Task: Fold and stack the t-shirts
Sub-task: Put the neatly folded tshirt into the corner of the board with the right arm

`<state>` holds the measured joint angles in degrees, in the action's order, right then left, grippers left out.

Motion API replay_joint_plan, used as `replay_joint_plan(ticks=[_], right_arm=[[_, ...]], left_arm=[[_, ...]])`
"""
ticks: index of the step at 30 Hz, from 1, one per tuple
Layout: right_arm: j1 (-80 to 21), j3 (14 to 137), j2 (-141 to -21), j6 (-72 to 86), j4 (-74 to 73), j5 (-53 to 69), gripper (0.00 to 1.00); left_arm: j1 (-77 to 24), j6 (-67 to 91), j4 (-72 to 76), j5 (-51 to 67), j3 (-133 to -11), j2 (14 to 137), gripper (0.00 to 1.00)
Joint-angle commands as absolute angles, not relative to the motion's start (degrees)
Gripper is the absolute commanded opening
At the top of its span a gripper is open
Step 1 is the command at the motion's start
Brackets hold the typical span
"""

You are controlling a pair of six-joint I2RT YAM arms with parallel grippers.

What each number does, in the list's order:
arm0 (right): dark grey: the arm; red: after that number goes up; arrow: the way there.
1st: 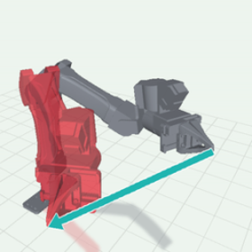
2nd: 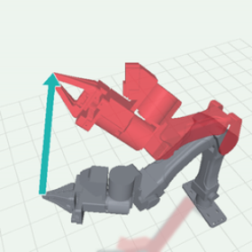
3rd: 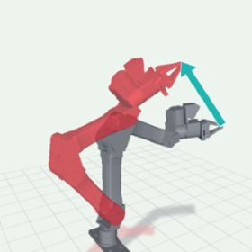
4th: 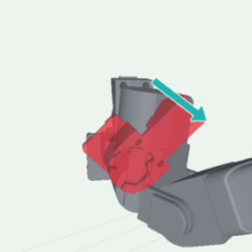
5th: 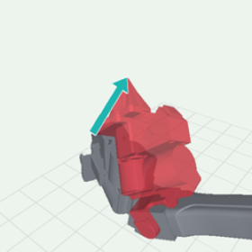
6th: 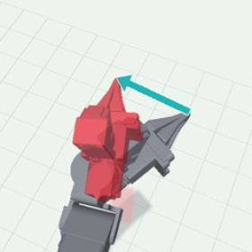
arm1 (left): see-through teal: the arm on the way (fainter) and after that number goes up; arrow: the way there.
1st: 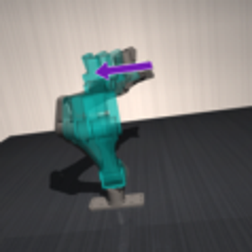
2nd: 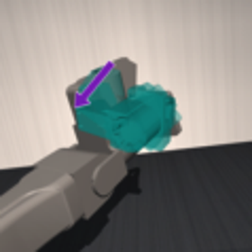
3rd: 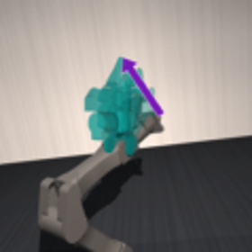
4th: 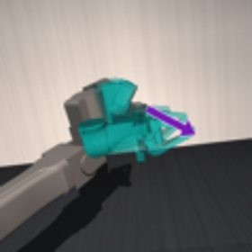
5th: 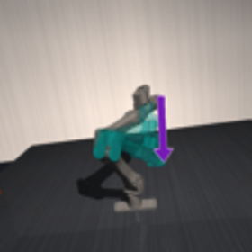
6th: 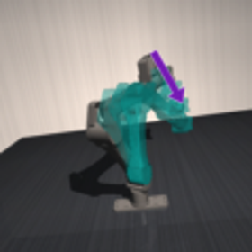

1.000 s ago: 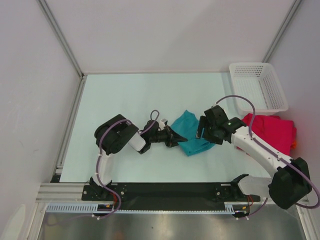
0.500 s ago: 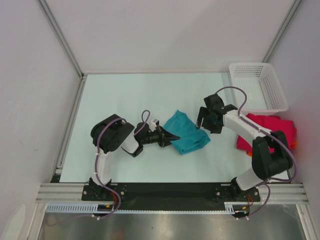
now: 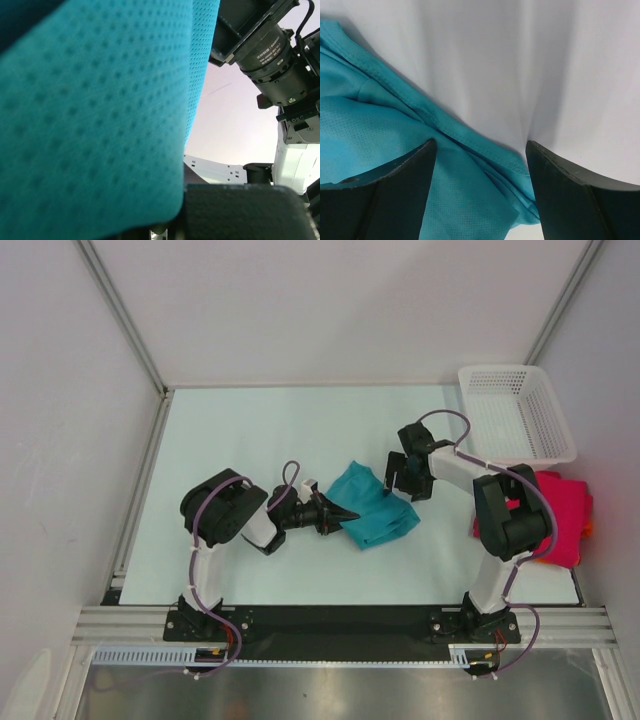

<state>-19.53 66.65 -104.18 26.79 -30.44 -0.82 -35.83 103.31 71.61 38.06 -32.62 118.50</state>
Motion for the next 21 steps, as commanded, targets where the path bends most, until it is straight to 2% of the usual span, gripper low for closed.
replay_joint_plan(ticks=[1,21], right_arm=[[-19.69,67.15,-106.79,26.10,-27.16,2.90,0.78],[-20.04,61.97,-108.54,29.00,-20.22,10.98,0.77]], left_arm=[[-35.33,106.79,79.89,39.90,-32.69,118.91,0.00],[-34.81,108.81,82.53,40.34,-34.28,122.25,0.00]])
